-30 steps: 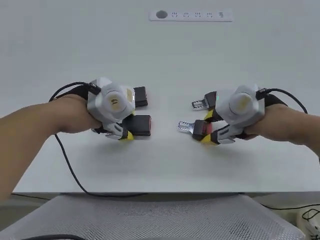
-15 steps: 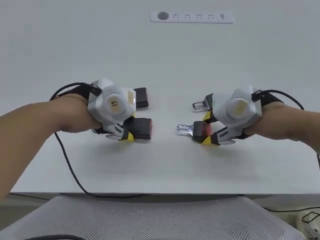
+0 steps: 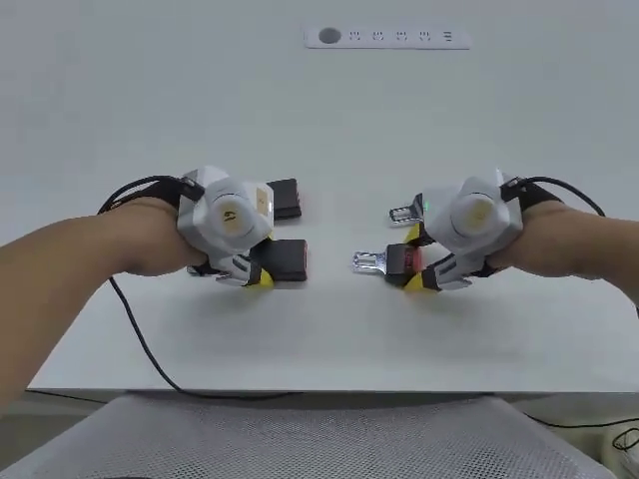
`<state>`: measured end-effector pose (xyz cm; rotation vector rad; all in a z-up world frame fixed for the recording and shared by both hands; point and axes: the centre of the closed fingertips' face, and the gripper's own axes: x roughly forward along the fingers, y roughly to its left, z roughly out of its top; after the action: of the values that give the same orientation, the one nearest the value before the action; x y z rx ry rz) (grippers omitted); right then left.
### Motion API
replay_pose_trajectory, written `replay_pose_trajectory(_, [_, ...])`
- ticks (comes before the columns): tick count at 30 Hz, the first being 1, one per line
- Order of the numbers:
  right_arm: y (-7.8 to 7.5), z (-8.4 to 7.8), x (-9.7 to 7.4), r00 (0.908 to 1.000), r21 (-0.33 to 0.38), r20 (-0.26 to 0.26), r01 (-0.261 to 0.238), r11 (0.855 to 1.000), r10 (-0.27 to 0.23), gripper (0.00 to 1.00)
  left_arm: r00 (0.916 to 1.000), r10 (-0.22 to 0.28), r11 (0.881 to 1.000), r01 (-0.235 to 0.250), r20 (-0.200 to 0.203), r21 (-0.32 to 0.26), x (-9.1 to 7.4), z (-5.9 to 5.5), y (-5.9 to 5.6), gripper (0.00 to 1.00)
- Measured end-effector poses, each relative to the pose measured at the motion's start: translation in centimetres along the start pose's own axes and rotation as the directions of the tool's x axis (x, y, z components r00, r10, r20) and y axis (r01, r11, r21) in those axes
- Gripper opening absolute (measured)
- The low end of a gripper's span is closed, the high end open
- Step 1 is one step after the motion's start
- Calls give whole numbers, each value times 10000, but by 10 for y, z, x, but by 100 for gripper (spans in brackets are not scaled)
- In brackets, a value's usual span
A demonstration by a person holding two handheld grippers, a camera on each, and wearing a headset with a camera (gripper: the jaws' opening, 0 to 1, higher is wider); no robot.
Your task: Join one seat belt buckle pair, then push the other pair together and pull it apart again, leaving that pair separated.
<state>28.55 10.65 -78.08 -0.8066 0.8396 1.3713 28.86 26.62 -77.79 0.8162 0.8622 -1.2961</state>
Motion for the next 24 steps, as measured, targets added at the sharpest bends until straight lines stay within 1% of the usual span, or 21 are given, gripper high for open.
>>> replay_pose_trajectory(3, [-1,0,0,10000,44,-64,38,10000,-38,32,10000,-27,10000,27,-12,56,0,1,-1,34])
replay_pose_trajectory(7, [-2,4,1,9999,57,24,124,9999,-124,32,10000,-66,9999,66,-11,159,1,1,-1,34])
replay_pose_trajectory(11, [2,12,5,9998,-4,145,148,9999,-148,32,10000,-66,9998,66,-8,170,2,1,0,34])
replay_pose_trajectory(13, [2,17,7,9999,263,151,79,9996,-83,32,10000,-52,9999,52,11,149,2,1,0,34])
replay_pose_trajectory(16, [1,22,10,9998,308,148,107,9995,-112,32,10000,-23,9999,23,30,110,2,1,0,34])
replay_pose_trajectory(18, [2,25,12,9998,187,175,135,9997,-138,32,10000,-3,9999,3,32,104,1,2,0,34])
replay_pose_trajectory(23, [2,35,18,9994,176,305,133,9998,-138,32,10000,4,10000,-4,4,94,1,3,-1,34])
replay_pose_trajectory(24, [4,38,19,9993,175,339,119,9998,-125,32,10000,-4,9999,4,-4,100,1,3,0,34])
